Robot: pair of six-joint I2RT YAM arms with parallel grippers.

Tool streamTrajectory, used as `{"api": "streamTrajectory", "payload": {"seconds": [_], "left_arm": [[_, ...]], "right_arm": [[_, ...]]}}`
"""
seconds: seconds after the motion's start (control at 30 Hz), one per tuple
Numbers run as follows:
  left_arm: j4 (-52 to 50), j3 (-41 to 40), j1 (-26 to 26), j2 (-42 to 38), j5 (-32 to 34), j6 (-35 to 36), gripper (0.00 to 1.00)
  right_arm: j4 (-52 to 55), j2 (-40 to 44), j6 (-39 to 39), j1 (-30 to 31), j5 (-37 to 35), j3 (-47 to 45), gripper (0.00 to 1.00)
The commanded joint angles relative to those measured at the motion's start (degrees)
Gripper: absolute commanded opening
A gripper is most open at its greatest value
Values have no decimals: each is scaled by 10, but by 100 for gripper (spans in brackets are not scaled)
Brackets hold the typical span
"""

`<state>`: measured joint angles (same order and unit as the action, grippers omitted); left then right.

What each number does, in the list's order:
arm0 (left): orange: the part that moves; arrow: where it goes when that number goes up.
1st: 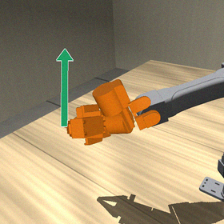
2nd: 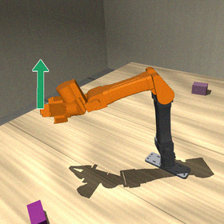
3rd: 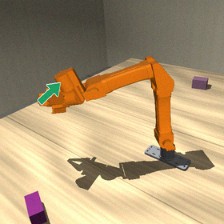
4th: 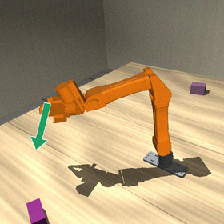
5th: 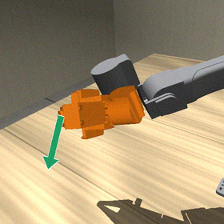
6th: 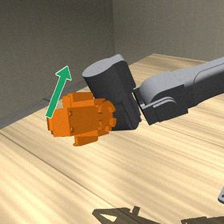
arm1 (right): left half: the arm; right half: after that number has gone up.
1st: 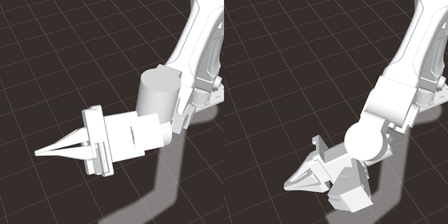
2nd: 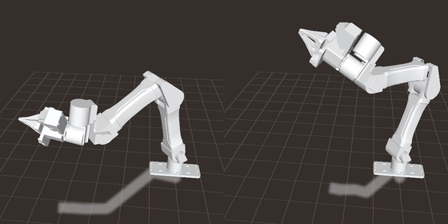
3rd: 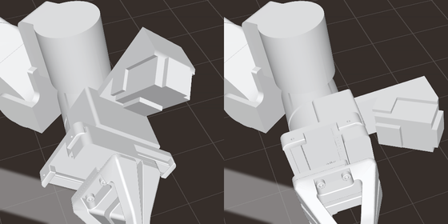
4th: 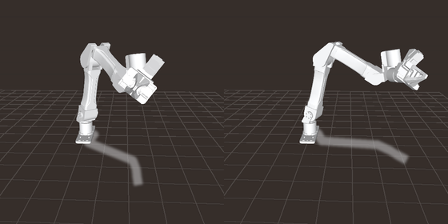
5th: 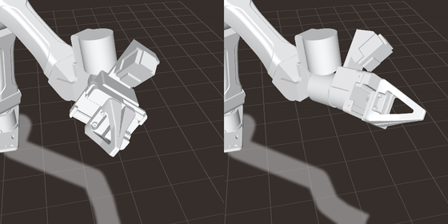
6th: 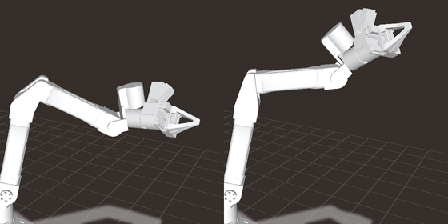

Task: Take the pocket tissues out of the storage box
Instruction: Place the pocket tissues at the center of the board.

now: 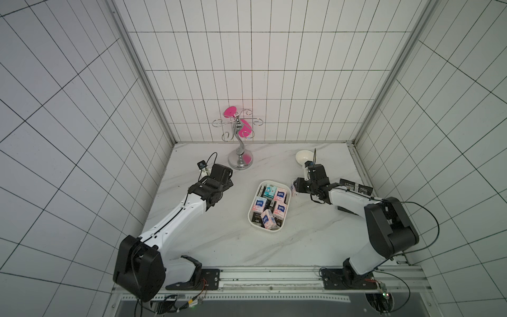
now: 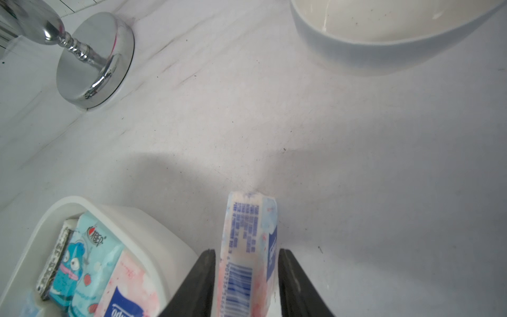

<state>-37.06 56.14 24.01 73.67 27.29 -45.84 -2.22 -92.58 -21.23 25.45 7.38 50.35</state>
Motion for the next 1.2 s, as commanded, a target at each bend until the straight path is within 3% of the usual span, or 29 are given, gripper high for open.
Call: {"api": "streamTrajectory", "payload": {"seconds": [0.0,0.13,0.5,0.67,0.77,0.87,1.03,1.17], "left_arm": [[13,15,3,-11,0,4,98],[12,13,3,-14,0,5,98],[14,11,3,-16,-2,4,98],[13,5,3,-24,-1,6,98],[15,-2,3,-32,4,7,98],[23,-9,3,-38,9,8,98],[23,-11,3,-39,8,8,98],[23,-10,3,-40,-3,8,98]], "right_arm": [[37,-1,11,-4,-7,8,39],[37,-8,11,-2,-2,9,50],[53,-25,13,23,-14,35,49],[61,-58,4,28,-34,55,37],[57,-53,-4,28,-44,51,26],[28,-30,-16,28,-38,32,22],[-62,8,-57,-3,67,-11,21],[-70,-31,-73,-33,147,-2,22]]}}
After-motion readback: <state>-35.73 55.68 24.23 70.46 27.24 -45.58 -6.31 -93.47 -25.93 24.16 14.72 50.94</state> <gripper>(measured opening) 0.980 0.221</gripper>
